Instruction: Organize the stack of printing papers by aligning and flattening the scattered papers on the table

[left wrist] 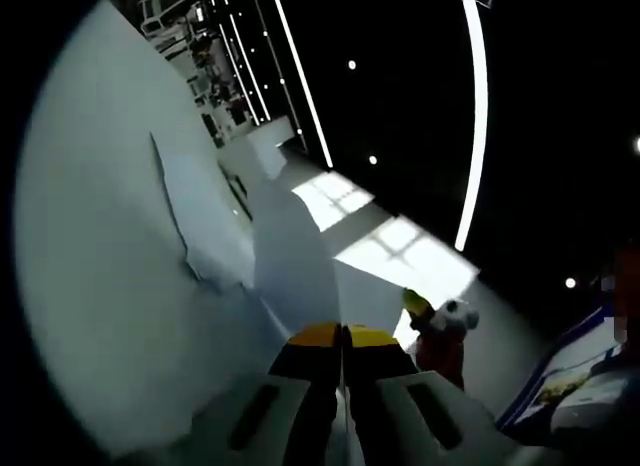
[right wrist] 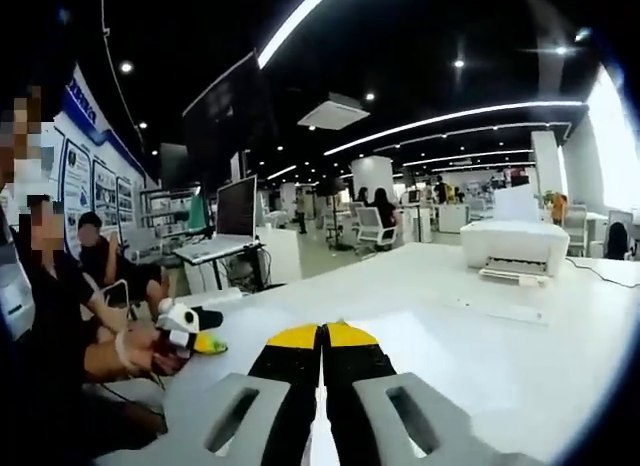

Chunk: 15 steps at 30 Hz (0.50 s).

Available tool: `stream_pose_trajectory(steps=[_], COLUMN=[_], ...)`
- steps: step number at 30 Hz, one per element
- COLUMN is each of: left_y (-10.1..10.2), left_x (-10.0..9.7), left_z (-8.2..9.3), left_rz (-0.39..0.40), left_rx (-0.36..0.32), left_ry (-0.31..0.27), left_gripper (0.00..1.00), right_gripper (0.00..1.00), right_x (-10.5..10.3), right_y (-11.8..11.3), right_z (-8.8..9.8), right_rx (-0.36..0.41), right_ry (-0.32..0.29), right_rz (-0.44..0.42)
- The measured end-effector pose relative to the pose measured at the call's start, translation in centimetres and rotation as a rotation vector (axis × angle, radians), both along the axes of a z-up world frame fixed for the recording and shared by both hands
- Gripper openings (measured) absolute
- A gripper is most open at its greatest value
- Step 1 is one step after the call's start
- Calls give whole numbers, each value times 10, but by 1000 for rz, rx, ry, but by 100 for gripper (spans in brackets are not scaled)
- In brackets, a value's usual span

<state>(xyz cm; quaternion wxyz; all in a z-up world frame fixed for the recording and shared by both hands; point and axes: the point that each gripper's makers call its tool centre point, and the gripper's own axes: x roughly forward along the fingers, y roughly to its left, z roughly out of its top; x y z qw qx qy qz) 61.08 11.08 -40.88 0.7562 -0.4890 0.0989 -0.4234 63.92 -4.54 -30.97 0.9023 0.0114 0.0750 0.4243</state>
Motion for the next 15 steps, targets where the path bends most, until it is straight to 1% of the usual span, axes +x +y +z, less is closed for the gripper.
stream_pose_trajectory(steps=[3, 8, 15], left_y=[0, 1, 0], left_x=[0, 0, -1], left_z=[0, 0, 0], left_rz=[-3, -4, -5], left_rx=[-2, -2, -2], left_ry=[2, 1, 0], left_gripper=[6, 6, 6], right_gripper=[0, 0, 0], right_x=[-6, -11, -16], right_y=[15, 33, 46], right_z=[-10, -20, -26], right_rx=[-38, -81, -75], right_ry=[-12, -38, -22], right_rz=[30, 58, 92])
